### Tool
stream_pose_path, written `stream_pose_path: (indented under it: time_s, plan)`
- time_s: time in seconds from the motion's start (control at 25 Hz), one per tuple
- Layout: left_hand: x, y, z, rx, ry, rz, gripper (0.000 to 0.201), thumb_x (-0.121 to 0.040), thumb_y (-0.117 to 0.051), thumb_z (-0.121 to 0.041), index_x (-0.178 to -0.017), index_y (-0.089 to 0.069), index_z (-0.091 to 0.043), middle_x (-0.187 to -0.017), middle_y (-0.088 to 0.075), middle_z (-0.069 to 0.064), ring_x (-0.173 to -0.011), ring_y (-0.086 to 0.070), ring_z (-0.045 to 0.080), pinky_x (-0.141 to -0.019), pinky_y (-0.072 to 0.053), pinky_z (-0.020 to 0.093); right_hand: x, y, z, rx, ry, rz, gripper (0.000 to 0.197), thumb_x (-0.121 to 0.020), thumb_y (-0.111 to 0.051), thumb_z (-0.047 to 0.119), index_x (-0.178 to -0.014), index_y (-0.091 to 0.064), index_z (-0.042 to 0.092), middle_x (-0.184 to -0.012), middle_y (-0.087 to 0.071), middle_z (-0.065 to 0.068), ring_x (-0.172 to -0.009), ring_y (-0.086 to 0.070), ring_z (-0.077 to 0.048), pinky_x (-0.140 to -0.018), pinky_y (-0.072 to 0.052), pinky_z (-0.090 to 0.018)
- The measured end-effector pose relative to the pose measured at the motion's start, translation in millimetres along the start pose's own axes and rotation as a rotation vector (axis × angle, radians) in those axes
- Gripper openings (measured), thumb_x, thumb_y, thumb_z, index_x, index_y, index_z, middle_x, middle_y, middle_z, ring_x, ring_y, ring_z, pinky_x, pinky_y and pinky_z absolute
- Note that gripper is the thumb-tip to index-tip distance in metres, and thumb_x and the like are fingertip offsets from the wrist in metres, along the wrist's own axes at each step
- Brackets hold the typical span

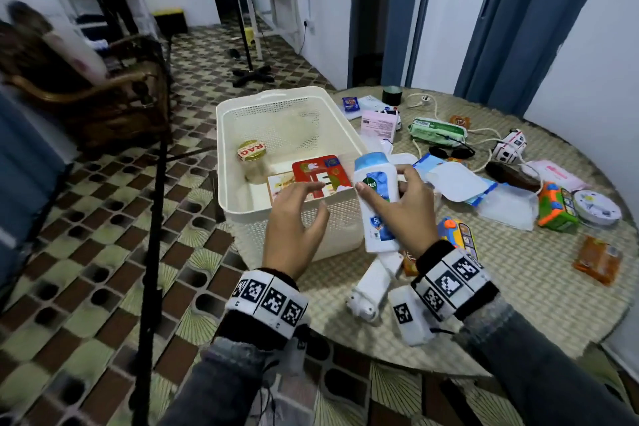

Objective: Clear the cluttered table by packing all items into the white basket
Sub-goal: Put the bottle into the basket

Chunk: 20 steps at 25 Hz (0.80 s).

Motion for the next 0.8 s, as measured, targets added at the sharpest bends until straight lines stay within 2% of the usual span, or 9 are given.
stream_pose_path:
  time_s: [0.08, 0.24, 0.36, 0.44, 0.56, 0.68, 0.8]
  plan:
    - [-9.7, 21.7, 13.8, -0.013, 0.008, -0.034, 0.024, -0.087, -0.057, -0.018, -0.110, -0.063, -0.013, -0.105, -0.064, -0.001, -0.100, -0.056, 0.013, -0.088, -0.044, 0.026, -10.5, -27.3, 12.8, -0.017, -0.005, 0.017, 0.053, -0.061, -0.078, 0.058, -0.095, -0.053, 0.025, -0.085, -0.071, 0.001, -0.076, -0.070, -0.014, -0.071, -0.058, -0.045]
    - [-38.0, 55.2, 58.2, -0.045, 0.041, -0.021, 0.023, -0.088, -0.058, -0.021, -0.110, -0.062, -0.015, -0.109, -0.064, -0.002, -0.104, -0.056, 0.013, -0.090, -0.044, 0.029, -37.5, -79.7, 45.5, 0.006, 0.014, 0.046, 0.048, -0.068, -0.081, 0.045, -0.097, -0.052, 0.019, -0.085, -0.071, 0.002, -0.076, -0.070, -0.012, -0.073, -0.058, -0.043]
    - [-64.0, 83.7, 95.6, -0.059, 0.051, -0.030, 0.023, -0.089, -0.058, -0.023, -0.111, -0.062, -0.016, -0.110, -0.064, -0.003, -0.104, -0.056, 0.013, -0.090, -0.044, 0.030, -60.4, -121.3, 64.6, 0.031, 0.025, 0.052, 0.045, -0.069, -0.080, 0.044, -0.095, -0.052, 0.020, -0.083, -0.070, 0.005, -0.076, -0.069, -0.012, -0.074, -0.057, -0.043]
    - [-76.2, 96.8, 114.5, -0.069, 0.057, -0.034, 0.022, -0.089, -0.061, -0.017, -0.111, -0.063, -0.016, -0.109, -0.065, -0.004, -0.100, -0.056, 0.013, -0.083, -0.045, 0.032, -74.0, -144.1, 72.9, 0.040, 0.029, 0.065, 0.044, -0.070, -0.080, 0.044, -0.095, -0.052, 0.020, -0.080, -0.069, 0.007, -0.074, -0.068, -0.010, -0.074, -0.057, -0.043]
    - [-91.1, 110.7, 146.1, -0.067, 0.079, -0.021, 0.023, -0.089, -0.063, -0.016, -0.112, -0.063, -0.014, -0.106, -0.065, -0.002, -0.084, -0.051, 0.011, -0.075, -0.043, 0.030, -97.3, -174.2, 84.0, 0.078, 0.032, 0.069, 0.048, -0.069, -0.080, 0.045, -0.099, -0.055, 0.019, -0.083, -0.069, 0.006, -0.078, -0.068, -0.011, -0.076, -0.057, -0.042]
    - [-102.5, 116.1, 178.4, -0.046, 0.116, -0.010, 0.025, -0.088, -0.063, -0.015, -0.113, -0.063, -0.013, -0.103, -0.063, -0.002, -0.079, -0.046, 0.008, -0.076, -0.044, 0.031, -121.7, -198.8, 90.4, 0.123, 0.033, 0.085, 0.051, -0.068, -0.079, 0.050, -0.099, -0.054, 0.018, -0.090, -0.068, 0.002, -0.084, -0.066, -0.014, -0.078, -0.056, -0.043]
    - [-110.0, 116.0, 199.8, -0.021, 0.141, 0.002, 0.024, -0.088, -0.064, -0.014, -0.112, -0.063, -0.014, -0.097, -0.059, -0.006, -0.080, -0.048, 0.009, -0.079, -0.047, 0.034, -141.6, -215.8, 88.5, 0.169, 0.024, 0.102, 0.050, -0.068, -0.078, 0.052, -0.096, -0.052, 0.019, -0.092, -0.066, 0.000, -0.087, -0.064, -0.016, -0.079, -0.055, -0.043]
Point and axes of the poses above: each hand's wrist, its own x-axis away from the middle knuckle, its own y-axis out of the back of the hand, z = x × y, the point moved 10 cm from there along -x, towards the middle knuckle
